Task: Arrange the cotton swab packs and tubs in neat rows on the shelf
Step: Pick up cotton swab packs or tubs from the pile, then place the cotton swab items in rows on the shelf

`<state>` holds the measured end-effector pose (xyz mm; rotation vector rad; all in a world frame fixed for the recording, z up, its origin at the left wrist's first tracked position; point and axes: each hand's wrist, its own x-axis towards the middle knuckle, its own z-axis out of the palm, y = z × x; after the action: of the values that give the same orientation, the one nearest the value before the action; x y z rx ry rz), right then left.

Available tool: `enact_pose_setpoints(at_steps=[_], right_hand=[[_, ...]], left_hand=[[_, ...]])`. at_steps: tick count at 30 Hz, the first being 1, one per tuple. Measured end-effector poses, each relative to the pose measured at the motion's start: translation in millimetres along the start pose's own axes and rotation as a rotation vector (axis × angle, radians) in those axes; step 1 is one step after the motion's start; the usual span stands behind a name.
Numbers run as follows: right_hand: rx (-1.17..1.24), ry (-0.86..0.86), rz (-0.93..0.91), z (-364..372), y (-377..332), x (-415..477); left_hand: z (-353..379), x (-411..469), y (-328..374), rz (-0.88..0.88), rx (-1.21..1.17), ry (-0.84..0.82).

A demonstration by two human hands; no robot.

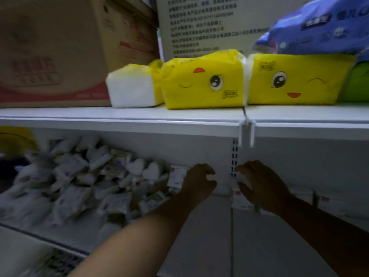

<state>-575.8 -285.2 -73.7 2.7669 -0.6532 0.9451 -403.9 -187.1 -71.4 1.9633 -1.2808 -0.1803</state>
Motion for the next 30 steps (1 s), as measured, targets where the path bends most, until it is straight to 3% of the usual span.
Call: enact_pose_setpoints(at_steps=[6, 13, 19, 23, 27, 30], right_hand=[[0.098, -0.041, -0.056, 40.8, -81.0, 40.2], [0.033, -0.292, 0.164, 89.3, -168.4, 82.1], [0.197, -0.118, 0.276, 99.0, -196.6, 91.1], [0.110, -0.216, 0.305, 103.5, -198.2, 96.3], [0.103, -0.174, 0.173, 110.6, -188.0, 110.5], [0.052, -0.212, 0.031, 123.1, -177.1, 123.1]], left_hand=[[-92.7, -19.8, -59.8, -0.007, 0.051, -0.011], [-171.4, -27.4, -165.2, 0.018, 0.141, -0.053], [-192.1, -0.7, -211.6, 0.123, 0.200, -0.062], [-187.2, 22.6, -206.1, 0.312, 0.267, -0.125], [-170.9, 52.6, -201.2, 0.467, 0.375, -0.231], [-159.0, 69.1, -198.7, 0.479, 0.383, -0.292]])
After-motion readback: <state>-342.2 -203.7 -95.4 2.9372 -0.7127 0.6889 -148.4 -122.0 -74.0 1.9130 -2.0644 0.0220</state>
